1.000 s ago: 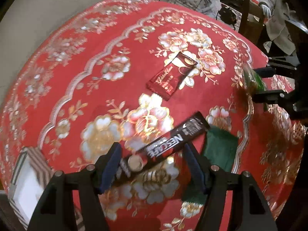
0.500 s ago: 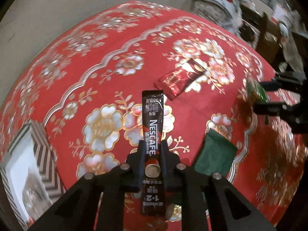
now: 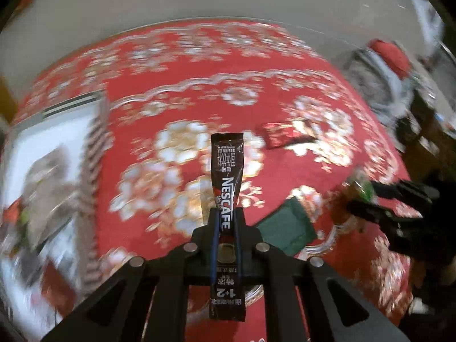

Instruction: Organize snacks

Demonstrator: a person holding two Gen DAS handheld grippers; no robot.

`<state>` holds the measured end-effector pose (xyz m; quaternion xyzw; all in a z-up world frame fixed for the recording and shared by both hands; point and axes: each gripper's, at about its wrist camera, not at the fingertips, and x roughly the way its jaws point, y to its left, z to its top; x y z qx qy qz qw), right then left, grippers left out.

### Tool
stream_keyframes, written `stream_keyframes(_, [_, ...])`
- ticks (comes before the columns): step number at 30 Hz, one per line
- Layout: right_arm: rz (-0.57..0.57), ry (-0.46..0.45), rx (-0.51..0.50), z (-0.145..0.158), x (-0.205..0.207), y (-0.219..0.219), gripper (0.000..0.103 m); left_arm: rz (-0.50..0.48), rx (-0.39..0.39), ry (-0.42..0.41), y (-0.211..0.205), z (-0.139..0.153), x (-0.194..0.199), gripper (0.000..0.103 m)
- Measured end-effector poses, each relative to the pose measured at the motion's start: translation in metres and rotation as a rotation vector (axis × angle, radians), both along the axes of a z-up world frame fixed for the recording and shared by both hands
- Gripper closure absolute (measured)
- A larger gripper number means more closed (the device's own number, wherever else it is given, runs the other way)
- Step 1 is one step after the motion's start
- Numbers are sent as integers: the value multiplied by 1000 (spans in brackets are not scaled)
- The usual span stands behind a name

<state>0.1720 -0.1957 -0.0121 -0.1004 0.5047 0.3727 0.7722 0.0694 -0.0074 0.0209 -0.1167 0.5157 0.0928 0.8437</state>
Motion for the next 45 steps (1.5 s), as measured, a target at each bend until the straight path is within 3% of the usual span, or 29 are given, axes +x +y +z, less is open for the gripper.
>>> stream_keyframes(5, [27, -6, 4, 2, -3, 5, 54, 153, 43, 83, 4, -3, -12, 92])
stream_keyframes(10, [56, -10, 7, 4, -8, 7, 54, 196, 63, 110, 4, -7, -19, 92])
stream_keyframes(45, [121, 34, 96, 8, -12, 0, 54, 227, 103, 140, -13, -7, -24, 92])
